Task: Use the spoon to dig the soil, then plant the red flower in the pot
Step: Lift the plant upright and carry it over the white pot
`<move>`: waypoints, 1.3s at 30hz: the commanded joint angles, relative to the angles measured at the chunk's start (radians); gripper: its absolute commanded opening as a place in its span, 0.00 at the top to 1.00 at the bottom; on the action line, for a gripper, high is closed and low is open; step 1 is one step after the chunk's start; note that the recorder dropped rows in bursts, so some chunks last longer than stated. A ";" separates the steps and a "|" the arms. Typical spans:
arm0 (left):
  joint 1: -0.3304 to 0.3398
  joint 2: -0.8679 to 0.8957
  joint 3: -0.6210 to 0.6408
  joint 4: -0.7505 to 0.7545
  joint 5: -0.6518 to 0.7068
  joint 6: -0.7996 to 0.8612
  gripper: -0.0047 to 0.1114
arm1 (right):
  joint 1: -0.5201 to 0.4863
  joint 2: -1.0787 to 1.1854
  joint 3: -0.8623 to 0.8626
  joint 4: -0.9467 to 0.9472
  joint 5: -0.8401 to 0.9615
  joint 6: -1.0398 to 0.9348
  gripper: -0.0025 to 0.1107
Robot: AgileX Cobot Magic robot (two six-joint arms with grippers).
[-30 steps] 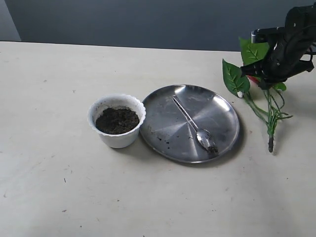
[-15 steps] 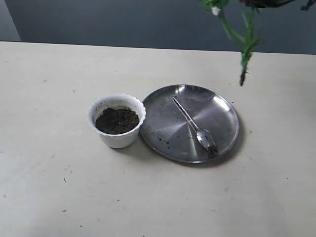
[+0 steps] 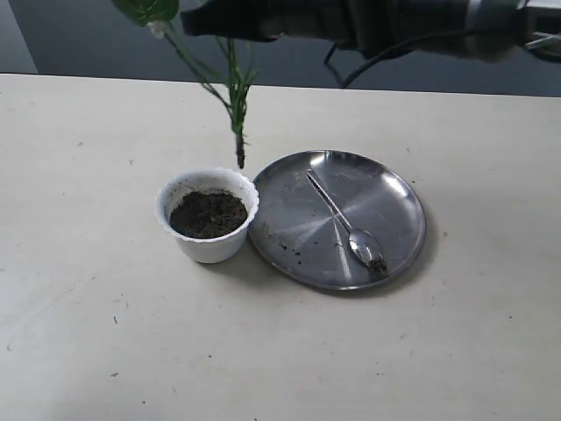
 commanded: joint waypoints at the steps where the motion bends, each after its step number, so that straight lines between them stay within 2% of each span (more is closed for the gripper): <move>1: -0.005 -0.001 -0.002 0.000 -0.014 -0.004 0.95 | 0.042 0.052 -0.006 0.234 -0.030 -0.207 0.98; 4: -0.005 -0.001 -0.002 0.000 -0.014 -0.004 0.95 | 0.044 0.091 -0.016 0.368 0.070 -0.346 0.98; 5: -0.005 -0.001 -0.002 0.000 -0.014 -0.004 0.95 | 0.044 0.102 -0.016 0.416 0.126 -0.477 0.98; 8: -0.005 -0.001 -0.002 0.000 -0.014 -0.004 0.95 | 0.044 0.114 -0.034 0.416 0.258 -0.584 0.98; 12: -0.005 -0.001 -0.002 0.000 -0.014 -0.004 0.95 | 0.044 0.114 -0.044 0.416 0.305 -0.644 0.98; 21: -0.005 -0.001 -0.002 0.000 -0.014 -0.004 0.95 | 0.044 0.115 -0.042 0.416 0.390 -0.663 0.98; 29: -0.005 -0.001 -0.002 0.000 -0.014 -0.004 0.95 | 0.044 0.074 -0.045 0.416 0.139 -0.529 0.98; 39: -0.005 -0.001 -0.002 0.000 -0.014 -0.004 0.95 | 0.044 -0.012 -0.045 0.416 0.198 -0.488 0.98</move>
